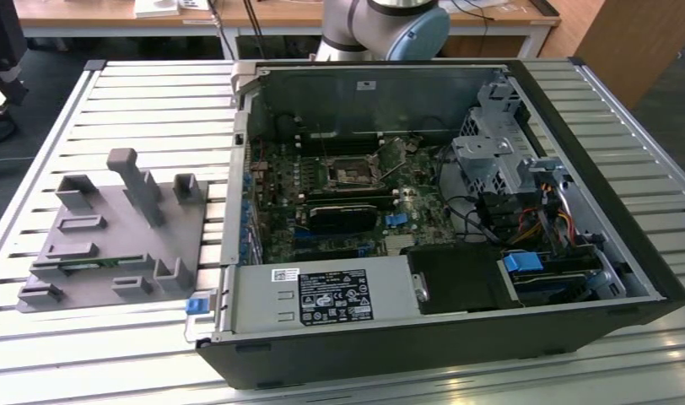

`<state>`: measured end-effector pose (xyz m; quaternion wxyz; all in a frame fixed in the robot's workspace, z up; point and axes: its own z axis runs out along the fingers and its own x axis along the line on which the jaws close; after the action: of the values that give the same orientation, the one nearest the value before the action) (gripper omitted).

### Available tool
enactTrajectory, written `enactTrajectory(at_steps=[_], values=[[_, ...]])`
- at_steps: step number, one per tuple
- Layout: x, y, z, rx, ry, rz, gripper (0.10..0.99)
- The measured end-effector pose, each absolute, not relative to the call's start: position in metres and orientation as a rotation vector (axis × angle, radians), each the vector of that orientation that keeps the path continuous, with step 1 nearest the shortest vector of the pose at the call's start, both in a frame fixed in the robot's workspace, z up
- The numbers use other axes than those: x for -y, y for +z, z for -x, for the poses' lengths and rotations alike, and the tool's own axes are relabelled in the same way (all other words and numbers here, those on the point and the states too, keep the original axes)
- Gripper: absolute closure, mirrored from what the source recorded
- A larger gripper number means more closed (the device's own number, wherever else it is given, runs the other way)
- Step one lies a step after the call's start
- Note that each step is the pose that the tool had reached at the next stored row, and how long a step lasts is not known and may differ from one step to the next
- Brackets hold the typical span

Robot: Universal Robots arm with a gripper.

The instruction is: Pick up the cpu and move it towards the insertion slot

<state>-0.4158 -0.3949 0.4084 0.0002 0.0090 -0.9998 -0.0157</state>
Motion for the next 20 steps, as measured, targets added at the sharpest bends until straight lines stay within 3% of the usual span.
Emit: enactTrajectory(at_steps=[20], values=[[0.395, 0.408, 0.389, 3.141, -0.05, -0.028, 0.541]])
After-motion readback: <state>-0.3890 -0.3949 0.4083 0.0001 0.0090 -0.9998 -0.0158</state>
